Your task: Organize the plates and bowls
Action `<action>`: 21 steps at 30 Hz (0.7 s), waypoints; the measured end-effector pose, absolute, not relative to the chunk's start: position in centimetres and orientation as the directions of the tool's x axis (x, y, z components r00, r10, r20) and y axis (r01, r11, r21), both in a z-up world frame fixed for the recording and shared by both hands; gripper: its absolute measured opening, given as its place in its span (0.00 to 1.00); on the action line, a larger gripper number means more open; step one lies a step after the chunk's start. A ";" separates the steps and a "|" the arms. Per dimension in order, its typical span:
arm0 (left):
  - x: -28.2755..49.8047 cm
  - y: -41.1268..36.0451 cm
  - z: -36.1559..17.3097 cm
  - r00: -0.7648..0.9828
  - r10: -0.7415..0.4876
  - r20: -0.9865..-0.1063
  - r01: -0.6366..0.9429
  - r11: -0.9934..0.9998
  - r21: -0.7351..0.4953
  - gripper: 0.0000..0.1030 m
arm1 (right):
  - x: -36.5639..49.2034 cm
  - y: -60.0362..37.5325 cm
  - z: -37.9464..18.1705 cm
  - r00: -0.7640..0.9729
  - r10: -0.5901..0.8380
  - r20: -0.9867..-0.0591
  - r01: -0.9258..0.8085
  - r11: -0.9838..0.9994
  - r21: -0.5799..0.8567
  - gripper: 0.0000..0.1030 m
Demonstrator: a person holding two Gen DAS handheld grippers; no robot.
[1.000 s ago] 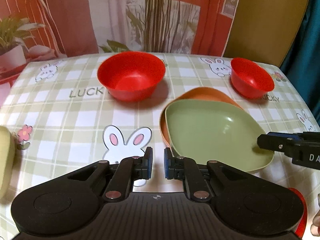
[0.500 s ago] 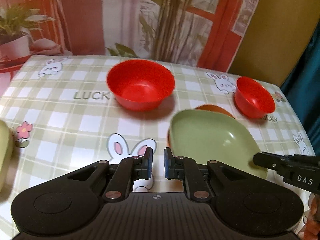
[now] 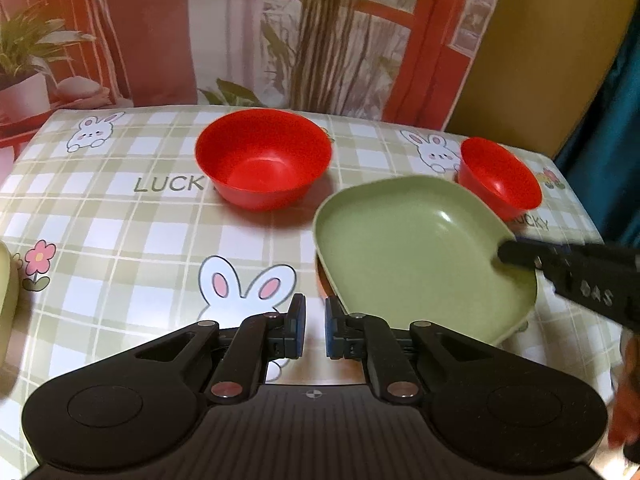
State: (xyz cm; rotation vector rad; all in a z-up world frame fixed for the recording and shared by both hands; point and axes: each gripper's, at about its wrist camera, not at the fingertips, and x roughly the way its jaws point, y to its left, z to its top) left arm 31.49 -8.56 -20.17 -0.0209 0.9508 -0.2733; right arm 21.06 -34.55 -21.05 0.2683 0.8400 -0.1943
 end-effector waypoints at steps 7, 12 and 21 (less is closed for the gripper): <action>30.7 -10.1 -21.1 0.526 -0.238 -0.817 0.253 0.960 -0.117 0.09 | 22.2 -35.1 -22.3 0.623 -0.085 -0.778 0.245 0.965 0.090 0.06; 30.6 -10.1 -21.6 0.511 -0.246 -0.824 0.256 0.958 -0.127 0.09 | 22.4 -35.1 -23.5 0.617 -0.080 -0.783 0.239 0.967 0.090 0.06; 30.1 -9.3 -20.6 0.548 -0.240 -0.801 0.213 0.966 -0.144 0.10 | 21.5 -35.4 -23.4 0.642 -0.127 -0.756 0.276 0.958 0.073 0.17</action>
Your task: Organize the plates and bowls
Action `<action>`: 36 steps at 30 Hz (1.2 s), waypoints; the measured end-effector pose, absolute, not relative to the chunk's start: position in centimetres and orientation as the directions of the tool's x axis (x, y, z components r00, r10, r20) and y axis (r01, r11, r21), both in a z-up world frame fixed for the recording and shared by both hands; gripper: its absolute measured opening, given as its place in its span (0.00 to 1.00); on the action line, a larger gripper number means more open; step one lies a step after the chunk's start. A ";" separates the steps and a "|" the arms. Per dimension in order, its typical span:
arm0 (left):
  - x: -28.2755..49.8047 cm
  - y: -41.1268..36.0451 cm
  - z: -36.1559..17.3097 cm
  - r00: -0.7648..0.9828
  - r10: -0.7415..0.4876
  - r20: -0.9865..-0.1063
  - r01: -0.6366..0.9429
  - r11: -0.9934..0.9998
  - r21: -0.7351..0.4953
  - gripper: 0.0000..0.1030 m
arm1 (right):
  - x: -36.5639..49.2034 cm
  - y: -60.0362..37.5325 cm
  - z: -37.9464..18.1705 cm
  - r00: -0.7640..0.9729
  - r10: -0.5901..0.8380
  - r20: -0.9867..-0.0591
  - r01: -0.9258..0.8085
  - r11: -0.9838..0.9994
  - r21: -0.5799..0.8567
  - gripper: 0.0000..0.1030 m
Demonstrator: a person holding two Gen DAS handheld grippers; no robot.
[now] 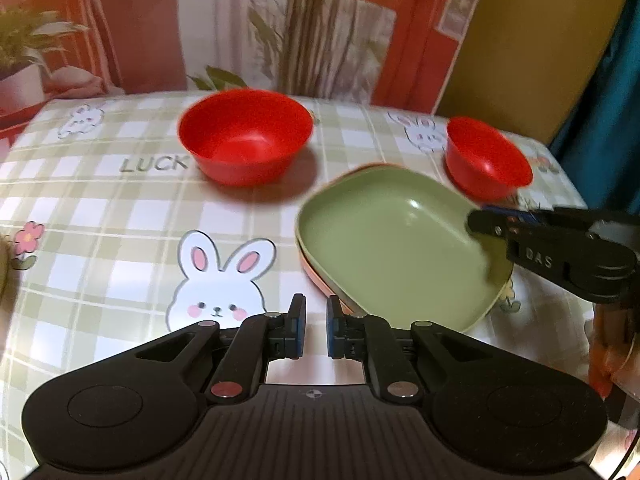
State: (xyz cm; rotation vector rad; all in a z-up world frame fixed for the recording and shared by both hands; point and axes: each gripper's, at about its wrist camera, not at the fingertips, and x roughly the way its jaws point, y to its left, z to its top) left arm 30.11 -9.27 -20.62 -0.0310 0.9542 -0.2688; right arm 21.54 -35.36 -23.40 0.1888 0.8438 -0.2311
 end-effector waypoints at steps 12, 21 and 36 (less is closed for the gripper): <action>27.6 -10.9 -18.9 0.583 -0.317 -0.748 0.301 0.940 -0.164 0.11 | 18.1 -34.3 -21.5 0.661 -0.021 -0.750 0.220 0.961 0.167 0.29; 27.4 -11.9 -20.6 0.557 -0.290 -0.778 0.309 0.942 -0.129 0.11 | 17.9 -34.8 -23.4 0.634 -0.014 -0.773 0.262 0.944 0.198 0.31; 28.5 -2.3 -15.7 0.674 -0.238 -0.699 0.205 0.970 -0.132 0.12 | 17.7 -32.5 -17.3 0.718 -0.016 -0.696 0.261 0.933 0.248 0.31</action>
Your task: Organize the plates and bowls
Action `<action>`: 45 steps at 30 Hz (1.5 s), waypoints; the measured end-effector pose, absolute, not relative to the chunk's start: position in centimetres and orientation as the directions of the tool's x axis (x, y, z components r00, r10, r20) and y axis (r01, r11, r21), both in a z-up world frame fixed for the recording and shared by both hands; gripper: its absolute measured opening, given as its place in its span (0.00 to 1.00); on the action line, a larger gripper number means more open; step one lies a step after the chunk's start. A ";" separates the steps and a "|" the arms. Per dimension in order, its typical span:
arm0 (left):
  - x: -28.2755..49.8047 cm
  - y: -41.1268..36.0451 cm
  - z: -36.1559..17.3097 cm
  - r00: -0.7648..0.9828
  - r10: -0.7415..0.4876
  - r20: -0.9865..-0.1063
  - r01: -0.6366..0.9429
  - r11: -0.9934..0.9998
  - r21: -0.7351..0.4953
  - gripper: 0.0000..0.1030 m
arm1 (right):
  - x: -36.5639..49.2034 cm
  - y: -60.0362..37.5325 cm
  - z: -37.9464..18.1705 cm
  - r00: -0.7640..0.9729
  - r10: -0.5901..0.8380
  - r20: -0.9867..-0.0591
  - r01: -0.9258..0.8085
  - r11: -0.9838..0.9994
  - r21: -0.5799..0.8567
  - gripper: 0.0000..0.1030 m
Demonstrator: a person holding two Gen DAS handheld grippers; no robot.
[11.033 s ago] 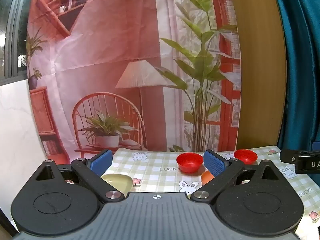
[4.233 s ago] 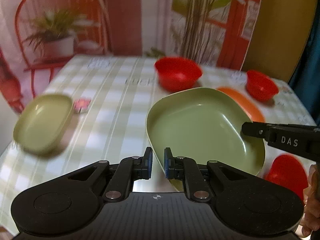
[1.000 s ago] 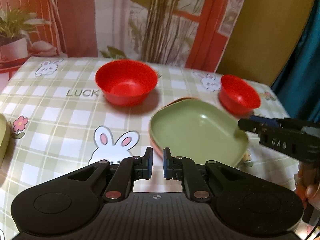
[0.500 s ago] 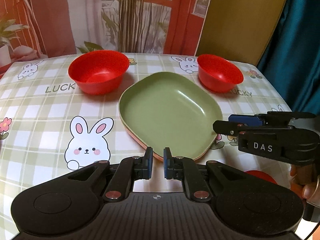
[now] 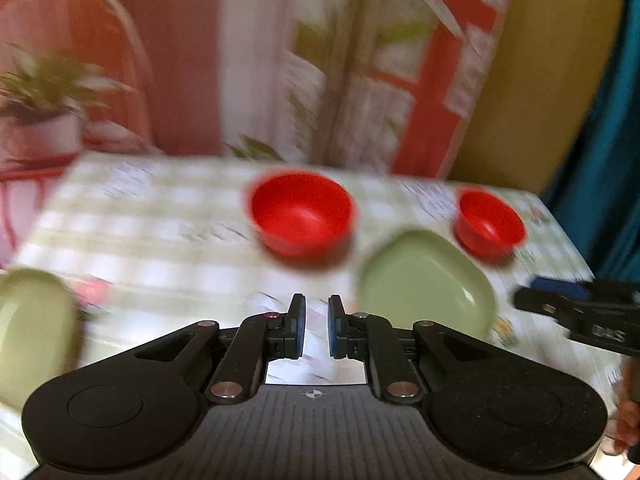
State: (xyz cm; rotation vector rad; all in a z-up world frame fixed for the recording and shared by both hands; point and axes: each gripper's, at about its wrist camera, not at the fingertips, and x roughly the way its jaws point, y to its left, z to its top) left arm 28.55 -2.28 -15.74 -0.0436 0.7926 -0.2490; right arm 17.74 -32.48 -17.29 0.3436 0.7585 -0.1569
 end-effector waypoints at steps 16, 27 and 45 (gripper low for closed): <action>27.3 18.5 -13.3 0.756 0.098 -0.647 -0.132 0.991 -0.004 0.15 | 27.7 -20.8 -14.5 0.758 0.137 -0.637 0.059 0.959 0.276 0.31; 25.4 25.1 -20.2 0.712 0.144 -0.687 -0.261 0.963 -0.069 0.35 | 35.6 -10.9 -18.8 0.670 0.316 -0.671 -0.131 0.941 0.312 0.31; 25.2 25.0 -24.4 0.719 0.098 -0.688 -0.298 0.938 -0.179 0.35 | 42.1 -4.3 -23.2 0.602 0.340 -0.722 -0.186 0.940 0.287 0.31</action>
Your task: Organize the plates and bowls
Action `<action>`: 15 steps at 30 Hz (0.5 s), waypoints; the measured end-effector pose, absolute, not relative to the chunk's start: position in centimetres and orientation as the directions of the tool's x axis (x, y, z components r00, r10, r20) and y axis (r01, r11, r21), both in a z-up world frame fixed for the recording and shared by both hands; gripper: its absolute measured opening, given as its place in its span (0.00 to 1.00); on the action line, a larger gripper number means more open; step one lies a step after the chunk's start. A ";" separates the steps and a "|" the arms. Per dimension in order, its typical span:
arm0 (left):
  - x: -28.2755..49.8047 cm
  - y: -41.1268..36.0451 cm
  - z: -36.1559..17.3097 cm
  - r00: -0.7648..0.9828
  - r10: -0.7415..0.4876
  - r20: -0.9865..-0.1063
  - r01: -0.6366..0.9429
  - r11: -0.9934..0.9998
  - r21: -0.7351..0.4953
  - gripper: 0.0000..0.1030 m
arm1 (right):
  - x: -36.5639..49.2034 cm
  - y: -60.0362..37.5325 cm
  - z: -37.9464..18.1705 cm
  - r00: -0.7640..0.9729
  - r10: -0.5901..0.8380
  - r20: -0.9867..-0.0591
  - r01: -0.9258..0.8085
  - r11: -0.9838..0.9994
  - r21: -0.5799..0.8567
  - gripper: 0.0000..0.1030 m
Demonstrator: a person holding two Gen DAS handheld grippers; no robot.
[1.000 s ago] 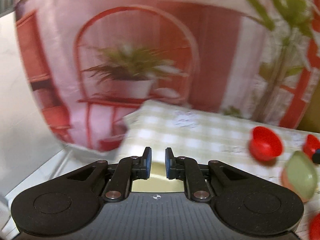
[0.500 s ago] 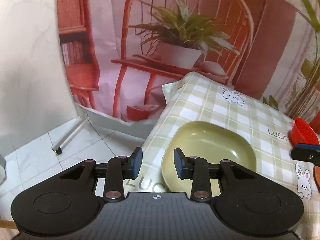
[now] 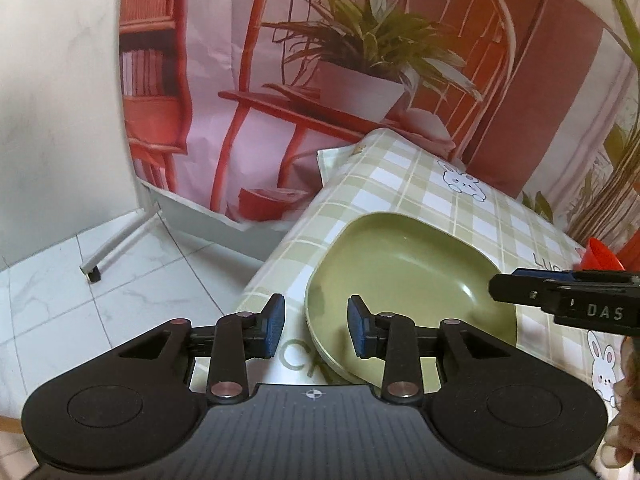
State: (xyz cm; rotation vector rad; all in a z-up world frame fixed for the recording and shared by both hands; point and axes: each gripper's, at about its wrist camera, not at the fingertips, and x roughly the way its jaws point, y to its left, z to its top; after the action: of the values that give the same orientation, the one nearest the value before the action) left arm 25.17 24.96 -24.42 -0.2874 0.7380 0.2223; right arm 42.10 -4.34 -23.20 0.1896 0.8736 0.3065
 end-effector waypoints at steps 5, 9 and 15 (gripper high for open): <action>25.2 25.2 -25.0 0.716 0.103 -0.691 -0.318 0.929 -0.191 0.17 | 42.3 -4.6 -24.0 0.591 0.339 -0.732 -0.163 0.939 0.303 0.22; 24.9 25.2 -25.4 0.725 0.085 -0.684 -0.320 0.920 -0.225 0.11 | 42.1 -4.9 -24.5 0.577 0.360 -0.733 -0.131 0.927 0.352 0.11; 24.6 24.5 -25.1 0.711 0.099 -0.696 -0.324 0.925 -0.200 0.11 | 41.2 -5.3 -24.1 0.577 0.356 -0.735 -0.091 0.923 0.375 0.10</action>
State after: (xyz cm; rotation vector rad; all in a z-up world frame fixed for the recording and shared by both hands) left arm 24.56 24.47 -25.15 -0.3209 0.7458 0.2393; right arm 41.16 -5.34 -24.14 0.3126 0.9224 0.2666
